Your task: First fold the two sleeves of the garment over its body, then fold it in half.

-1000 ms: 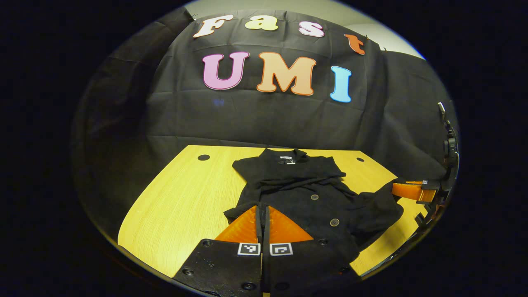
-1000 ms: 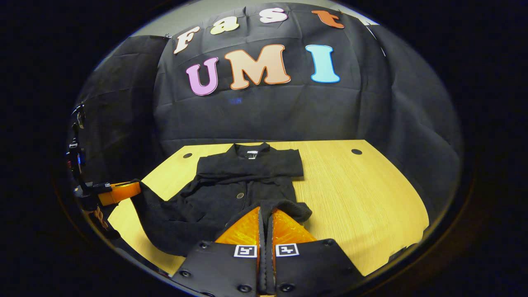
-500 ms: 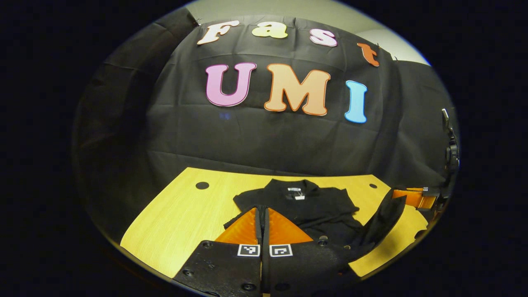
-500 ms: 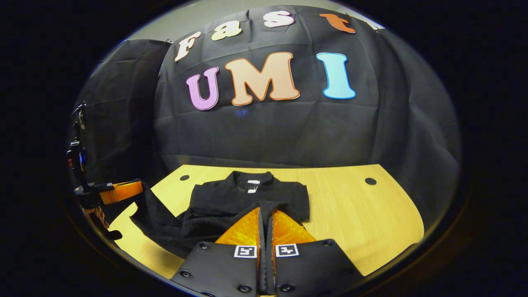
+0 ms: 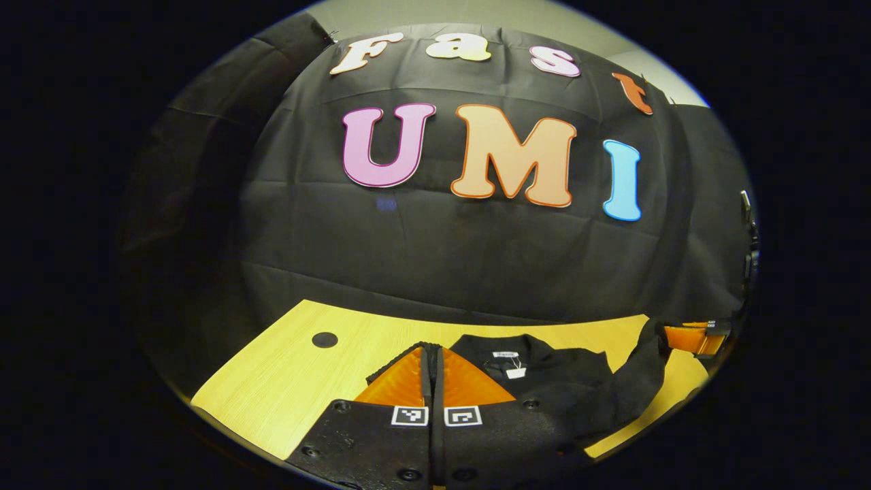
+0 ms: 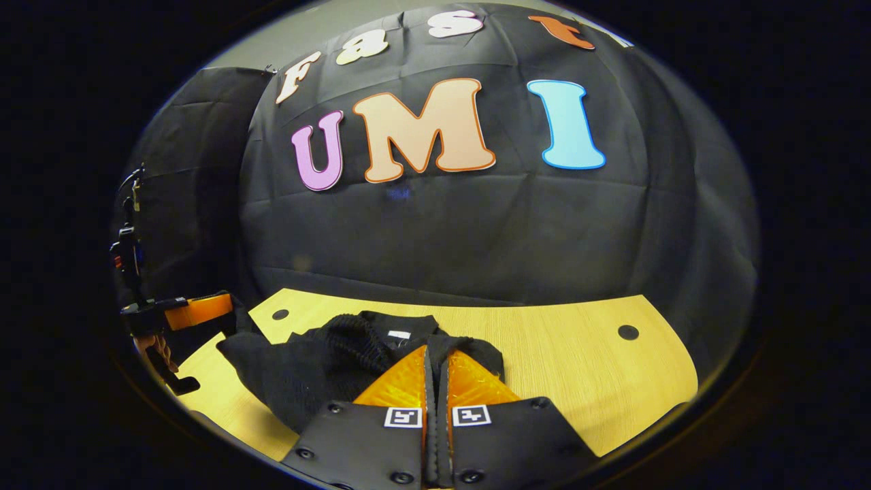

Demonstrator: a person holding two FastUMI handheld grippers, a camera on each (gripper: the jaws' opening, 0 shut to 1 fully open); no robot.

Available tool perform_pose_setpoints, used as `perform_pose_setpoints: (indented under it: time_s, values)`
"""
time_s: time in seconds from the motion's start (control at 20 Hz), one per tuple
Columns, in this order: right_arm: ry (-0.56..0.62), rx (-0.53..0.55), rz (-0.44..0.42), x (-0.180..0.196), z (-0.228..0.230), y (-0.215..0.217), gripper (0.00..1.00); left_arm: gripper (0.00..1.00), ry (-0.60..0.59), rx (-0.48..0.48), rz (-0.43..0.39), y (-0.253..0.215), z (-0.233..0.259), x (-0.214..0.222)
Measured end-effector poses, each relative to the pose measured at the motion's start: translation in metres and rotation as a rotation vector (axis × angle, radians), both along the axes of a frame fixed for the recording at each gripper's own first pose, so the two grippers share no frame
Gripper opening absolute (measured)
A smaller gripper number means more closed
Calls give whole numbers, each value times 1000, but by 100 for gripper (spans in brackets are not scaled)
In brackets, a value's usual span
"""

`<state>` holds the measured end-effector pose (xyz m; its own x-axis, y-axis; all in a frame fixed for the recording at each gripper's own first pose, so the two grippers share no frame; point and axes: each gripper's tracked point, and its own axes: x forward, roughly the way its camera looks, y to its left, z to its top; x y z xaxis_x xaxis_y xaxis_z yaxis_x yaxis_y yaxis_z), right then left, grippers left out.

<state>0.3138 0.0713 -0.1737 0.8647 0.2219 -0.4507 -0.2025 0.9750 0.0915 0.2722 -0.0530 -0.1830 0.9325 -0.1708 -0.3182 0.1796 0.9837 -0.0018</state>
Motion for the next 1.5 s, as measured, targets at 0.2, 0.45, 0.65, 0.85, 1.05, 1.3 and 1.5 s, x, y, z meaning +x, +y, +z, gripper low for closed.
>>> perform_pose_setpoints:
  time_s: [0.2, 0.45, 0.65, 0.85, 1.05, 1.3, 1.5]
  values:
    - [31, 8, -1, 50, -24, 5, 2, 0, 36, 32, 16, -1, -32, 34]
    - [88, 27, -30, 84, -65, 4, 2, 0, 87, 47, 39, -7, -66, 61]
    - [118, 32, -50, 96, -90, -2, 2, 0, 119, 63, 43, -9, -94, 70]
    - [132, 33, -45, 101, -104, -3, 2, 0, 136, 74, 58, -9, -111, 77]
    - [144, 50, -49, 104, -108, -3, 13, 0, 143, 91, 45, -14, -113, 77]
    - [87, 48, -97, 110, -88, -17, 70, 57, 138, 109, 29, -18, -106, 77]
    - [79, 44, -116, 102, -73, -30, 94, 90, 109, 108, 69, -11, -89, 73]
